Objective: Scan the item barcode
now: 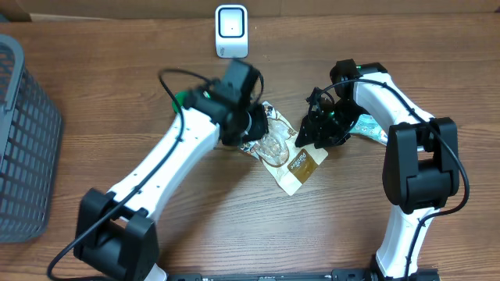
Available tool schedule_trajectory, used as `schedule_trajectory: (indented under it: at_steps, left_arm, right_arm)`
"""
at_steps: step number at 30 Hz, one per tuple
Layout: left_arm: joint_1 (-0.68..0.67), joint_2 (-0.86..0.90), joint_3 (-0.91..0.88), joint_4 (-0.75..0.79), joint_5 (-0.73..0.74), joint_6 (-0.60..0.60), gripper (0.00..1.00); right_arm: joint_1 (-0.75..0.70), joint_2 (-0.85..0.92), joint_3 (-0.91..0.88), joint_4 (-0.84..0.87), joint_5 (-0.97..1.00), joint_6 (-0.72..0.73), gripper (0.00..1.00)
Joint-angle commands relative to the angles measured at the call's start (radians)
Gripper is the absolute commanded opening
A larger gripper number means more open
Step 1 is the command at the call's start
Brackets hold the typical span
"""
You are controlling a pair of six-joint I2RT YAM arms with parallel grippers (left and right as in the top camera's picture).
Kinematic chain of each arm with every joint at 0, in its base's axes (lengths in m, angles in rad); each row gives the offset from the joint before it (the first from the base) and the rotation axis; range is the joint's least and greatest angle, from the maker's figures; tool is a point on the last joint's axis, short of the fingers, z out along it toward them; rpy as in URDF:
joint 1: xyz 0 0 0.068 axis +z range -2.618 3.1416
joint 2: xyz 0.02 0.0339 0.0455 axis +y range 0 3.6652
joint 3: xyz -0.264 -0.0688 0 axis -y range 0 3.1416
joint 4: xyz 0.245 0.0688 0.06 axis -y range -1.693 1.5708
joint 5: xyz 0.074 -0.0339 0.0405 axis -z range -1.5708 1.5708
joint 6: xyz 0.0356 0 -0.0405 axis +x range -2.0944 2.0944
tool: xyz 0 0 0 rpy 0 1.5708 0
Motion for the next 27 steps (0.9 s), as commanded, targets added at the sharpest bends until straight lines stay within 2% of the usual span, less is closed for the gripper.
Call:
schedule_trajectory:
  at_steps: [1,11,15,18,27]
  left_arm:
    - [-0.012,-0.001,-0.15,0.128,0.061,-0.112,0.04]
    - [-0.012,-0.001,-0.402,0.404,0.05,-0.254,0.04]
    - [-0.012,-0.001,-0.478,0.534,0.051,-0.274,0.05]
    - [-0.012,-0.001,-0.524,0.621,0.051,-0.285,0.04]
    - [-0.012,0.032,-0.548,0.729,0.045,-0.269,0.05]
  right_arm:
    - [0.0,0.01,0.018,0.005,-0.013,0.008,0.58]
    - [0.0,0.01,0.018,0.054,-0.013,0.008,0.58]
    - [0.0,0.01,0.02,0.099,-0.017,0.007,0.59]
    - [0.0,0.01,0.02,0.133,-0.017,0.003,0.64]
    - [0.006,0.01,0.02,0.15,-0.039,-0.057,0.66]
